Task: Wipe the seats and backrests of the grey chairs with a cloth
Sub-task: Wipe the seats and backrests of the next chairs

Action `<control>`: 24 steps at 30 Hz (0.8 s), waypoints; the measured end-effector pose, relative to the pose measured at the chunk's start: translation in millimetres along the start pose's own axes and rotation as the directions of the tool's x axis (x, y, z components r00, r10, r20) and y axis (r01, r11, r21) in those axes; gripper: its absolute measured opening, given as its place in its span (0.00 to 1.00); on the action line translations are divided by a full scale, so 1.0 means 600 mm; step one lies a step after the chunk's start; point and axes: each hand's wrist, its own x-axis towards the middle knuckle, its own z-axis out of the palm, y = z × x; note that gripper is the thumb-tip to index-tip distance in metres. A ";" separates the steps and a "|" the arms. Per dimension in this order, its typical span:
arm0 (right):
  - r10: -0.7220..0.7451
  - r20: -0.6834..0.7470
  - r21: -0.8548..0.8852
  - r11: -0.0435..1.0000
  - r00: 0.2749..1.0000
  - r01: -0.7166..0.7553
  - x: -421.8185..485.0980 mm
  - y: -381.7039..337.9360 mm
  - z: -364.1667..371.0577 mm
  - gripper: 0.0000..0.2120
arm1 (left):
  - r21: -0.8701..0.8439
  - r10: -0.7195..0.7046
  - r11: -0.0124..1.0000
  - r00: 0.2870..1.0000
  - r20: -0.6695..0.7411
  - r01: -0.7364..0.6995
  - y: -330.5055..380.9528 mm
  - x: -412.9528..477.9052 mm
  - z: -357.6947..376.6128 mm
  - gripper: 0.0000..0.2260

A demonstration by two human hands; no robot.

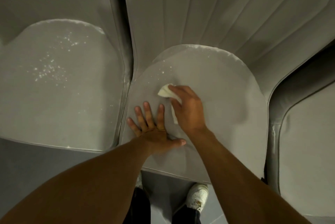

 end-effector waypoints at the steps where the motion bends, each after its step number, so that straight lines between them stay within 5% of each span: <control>1: -0.031 0.020 0.002 1.000 0.999 0.031 -0.015 0.010 -0.008 0.16 | 0.001 0.006 1.000 1.000 0.004 -0.006 0.000 0.001 0.000 0.62; 9: -0.213 0.229 -0.142 0.958 0.950 0.249 -0.037 0.054 -0.044 0.15 | -0.023 0.051 0.998 0.999 0.006 -0.051 -0.007 0.003 0.001 0.61; 17: 0.141 -0.205 -0.118 0.979 0.969 -0.167 0.128 0.000 0.014 0.17 | -0.024 0.053 0.998 0.999 0.001 -0.053 -0.009 0.005 0.004 0.62; 21: -0.085 0.019 -0.155 0.984 0.996 0.087 0.079 -0.025 0.034 0.18 | -0.026 0.071 0.997 0.997 0.025 -0.070 -0.008 0.001 -0.001 0.61; 24: -0.233 0.203 -0.151 0.952 0.951 0.265 0.022 -0.007 0.016 0.17 | -0.028 0.081 0.996 0.996 0.021 -0.081 -0.011 0.002 -0.001 0.60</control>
